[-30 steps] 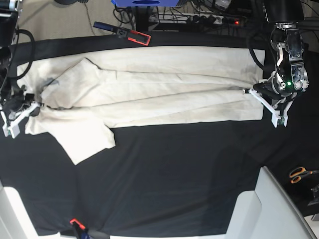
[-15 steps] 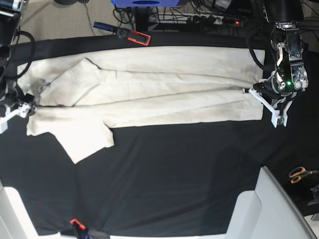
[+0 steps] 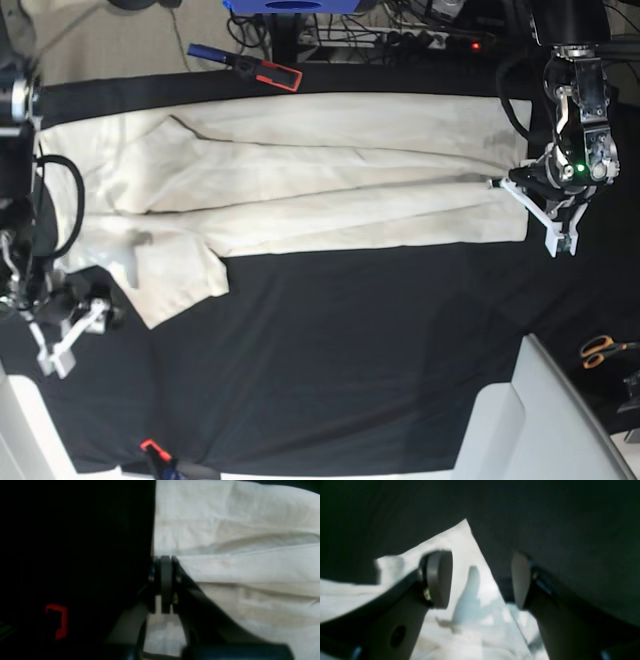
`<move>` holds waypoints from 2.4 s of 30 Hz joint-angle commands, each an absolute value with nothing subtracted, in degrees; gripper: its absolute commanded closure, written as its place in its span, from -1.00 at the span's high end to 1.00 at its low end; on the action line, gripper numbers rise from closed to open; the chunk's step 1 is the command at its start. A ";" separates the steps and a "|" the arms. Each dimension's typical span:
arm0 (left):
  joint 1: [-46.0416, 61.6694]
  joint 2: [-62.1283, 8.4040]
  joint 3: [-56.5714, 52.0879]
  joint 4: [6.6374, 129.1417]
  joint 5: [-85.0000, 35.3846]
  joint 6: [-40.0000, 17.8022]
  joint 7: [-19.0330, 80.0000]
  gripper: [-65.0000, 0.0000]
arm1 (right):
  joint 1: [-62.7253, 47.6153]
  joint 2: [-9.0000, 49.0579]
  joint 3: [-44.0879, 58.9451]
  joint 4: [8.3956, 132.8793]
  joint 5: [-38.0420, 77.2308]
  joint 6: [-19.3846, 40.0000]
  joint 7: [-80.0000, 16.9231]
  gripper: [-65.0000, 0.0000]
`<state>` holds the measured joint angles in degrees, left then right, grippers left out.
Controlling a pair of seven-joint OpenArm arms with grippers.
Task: Fold the T-shirt properly
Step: 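Grasp the sleeve flap with the right gripper and fold it inward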
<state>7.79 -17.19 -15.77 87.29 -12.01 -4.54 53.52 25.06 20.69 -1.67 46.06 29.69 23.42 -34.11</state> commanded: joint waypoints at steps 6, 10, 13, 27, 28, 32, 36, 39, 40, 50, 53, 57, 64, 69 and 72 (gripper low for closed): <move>7.52 -17.98 -16.13 88.22 -11.65 -4.26 52.97 -1.00 | 33.89 21.32 -12.26 31.52 30.11 24.04 -22.46 0.10; 7.52 -17.98 -16.13 88.13 -11.65 -4.26 52.97 -1.00 | 34.15 21.05 -15.69 27.38 30.11 24.04 -17.54 0.10; 7.43 -17.98 -16.13 88.13 -11.65 -4.26 52.97 -1.00 | 34.24 19.74 -16.66 23.69 30.11 24.04 -13.85 0.10; 7.34 -18.07 -16.13 88.13 -11.65 -4.26 52.97 -1.00 | 34.15 18.42 -20.26 19.03 30.11 24.04 -10.15 -0.19; 7.34 -18.07 -16.13 88.13 -11.65 -4.26 52.97 -1.00 | 34.15 18.42 -20.26 19.03 30.11 24.04 -10.15 -0.39; 7.16 -18.07 -16.13 88.13 -11.65 -4.26 53.14 -1.00 | 34.15 18.42 -20.26 19.03 30.11 24.04 -10.15 -1.00; 6.99 -18.07 -16.13 88.13 -11.65 -4.26 53.14 -1.00 | 34.15 18.51 -20.09 19.30 30.11 24.04 -10.24 -0.99; 6.99 -18.07 -16.13 88.13 -11.65 -4.26 53.14 -1.00 | 34.24 18.51 -20.00 19.65 30.11 24.04 -10.24 -1.00; 6.99 -18.07 -16.13 88.13 -11.65 -4.26 53.23 -1.00 | 34.24 18.59 -19.91 20.62 30.11 24.04 -10.24 -1.00; 6.99 -18.07 -16.22 88.13 -11.65 -4.26 53.23 -1.00 | 32.40 20.18 -19.74 34.59 30.37 23.87 -19.65 -1.00; 6.99 -18.07 -16.22 88.22 -11.65 -4.26 53.23 -1.00 | 31.16 20.62 -19.74 37.32 30.46 20.97 -22.11 -1.00; 6.99 -18.15 -16.22 88.22 -11.65 -4.26 53.23 -1.00 | 27.74 22.29 -19.65 44.35 30.55 18.95 -25.71 -1.00; 6.99 -18.24 -16.22 88.22 -11.56 -4.26 53.23 -1.00 | 19.12 22.81 -8.57 57.10 30.20 17.63 -33.89 -1.00; 6.99 -18.33 -16.22 88.48 -11.56 -4.26 53.23 -1.00 | 13.93 22.90 -3.21 66.51 30.20 17.54 -40.13 -1.00; 7.08 -18.33 -16.22 88.84 -11.56 -4.26 53.23 -1.00 | 10.86 22.64 -0.22 71.52 30.20 17.54 -43.03 -1.00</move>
